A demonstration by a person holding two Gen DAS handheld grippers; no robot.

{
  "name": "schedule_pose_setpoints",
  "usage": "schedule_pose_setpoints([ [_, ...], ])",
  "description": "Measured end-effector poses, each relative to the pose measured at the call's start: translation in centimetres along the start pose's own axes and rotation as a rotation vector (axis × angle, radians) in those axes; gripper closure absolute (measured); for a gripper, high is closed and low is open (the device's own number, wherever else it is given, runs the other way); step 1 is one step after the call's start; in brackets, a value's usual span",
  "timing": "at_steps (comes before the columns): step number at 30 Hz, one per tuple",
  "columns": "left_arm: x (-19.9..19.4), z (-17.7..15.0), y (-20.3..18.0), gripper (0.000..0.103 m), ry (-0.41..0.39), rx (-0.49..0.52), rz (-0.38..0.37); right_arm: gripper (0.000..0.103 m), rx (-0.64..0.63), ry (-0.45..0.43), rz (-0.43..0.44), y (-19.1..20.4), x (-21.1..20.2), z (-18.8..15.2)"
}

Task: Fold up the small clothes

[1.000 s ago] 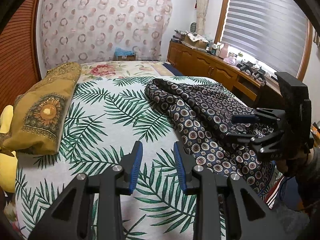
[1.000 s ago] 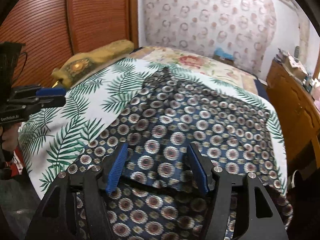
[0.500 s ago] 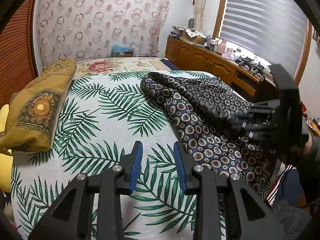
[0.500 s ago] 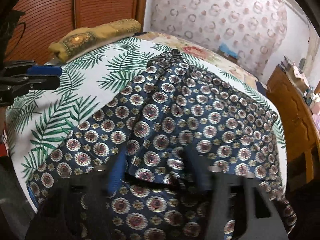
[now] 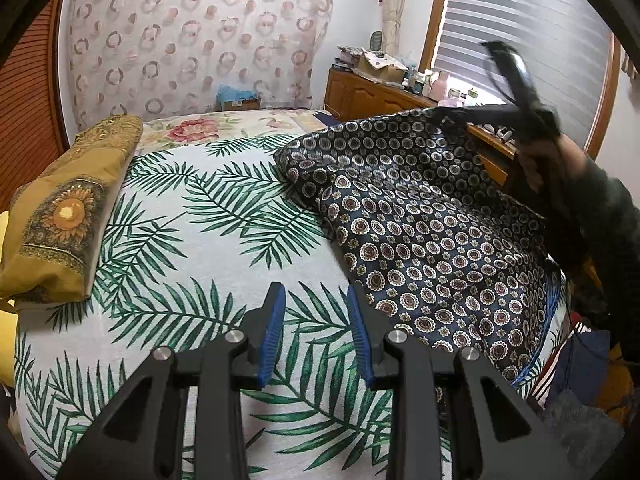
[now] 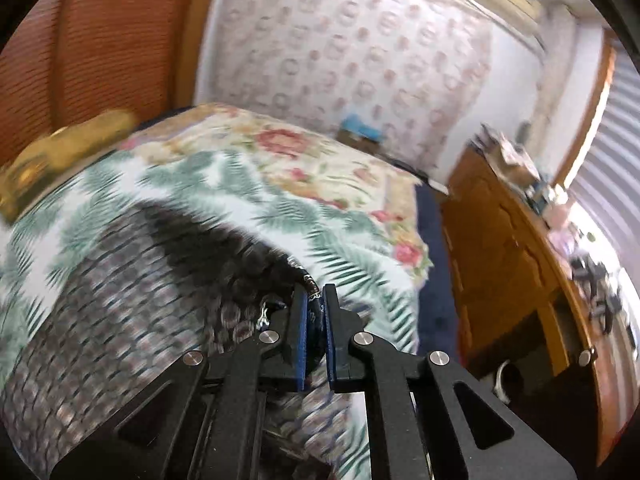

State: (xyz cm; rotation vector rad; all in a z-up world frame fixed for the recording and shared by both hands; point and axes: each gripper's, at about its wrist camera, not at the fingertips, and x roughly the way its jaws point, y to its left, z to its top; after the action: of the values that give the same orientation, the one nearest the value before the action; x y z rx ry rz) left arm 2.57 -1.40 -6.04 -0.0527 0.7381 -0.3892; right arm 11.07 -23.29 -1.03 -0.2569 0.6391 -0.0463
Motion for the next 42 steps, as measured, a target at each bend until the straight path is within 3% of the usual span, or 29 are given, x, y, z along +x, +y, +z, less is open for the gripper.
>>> schedule_pose_setpoints([
  [2, 0.2, 0.0, -0.1, 0.073, 0.005, 0.005, 0.001, 0.093, 0.060, 0.026, -0.014, -1.9, 2.0, 0.8],
  [4, 0.3, 0.1, -0.2, 0.073, 0.006, 0.005, 0.000, 0.071, 0.107, 0.067, -0.039, -3.3, 3.7, 1.2],
  [7, 0.8, 0.8, -0.2, 0.073, 0.008, 0.001, -0.015, 0.053, 0.141, 0.069, -0.037, -4.0, 3.9, 1.1],
  [9, 1.4, 1.3, -0.4, 0.073, 0.014, 0.002, -0.019, 0.046, 0.155, 0.054, -0.008, -4.1, 3.4, 0.6],
  [21, 7.2, 5.9, -1.5, 0.073, 0.086, 0.026, -0.066, 0.044, 0.117, 0.130, 0.086, -2.3, 1.5, -6.7],
  [30, 9.3, 6.0, -0.9, 0.073, 0.127, -0.028, -0.096, 0.044, 0.171, 0.183, 0.109, -3.2, 2.9, -10.5],
  [33, 9.3, 5.9, -1.0, 0.084, 0.130, -0.026, -0.121, 0.044, 0.205, 0.168, 0.134, -3.5, 3.0, -10.9],
  [35, 9.1, 5.6, -1.3, 0.101, 0.129, -0.013, -0.135, 0.044, 0.227, 0.155, 0.151, -3.8, 3.2, -11.2],
  [42, 6.5, 4.9, -2.9, 0.103, 0.104, 0.033, -0.084, 0.043, 0.248, 0.158, 0.169, -4.1, 3.2, -11.1],
])
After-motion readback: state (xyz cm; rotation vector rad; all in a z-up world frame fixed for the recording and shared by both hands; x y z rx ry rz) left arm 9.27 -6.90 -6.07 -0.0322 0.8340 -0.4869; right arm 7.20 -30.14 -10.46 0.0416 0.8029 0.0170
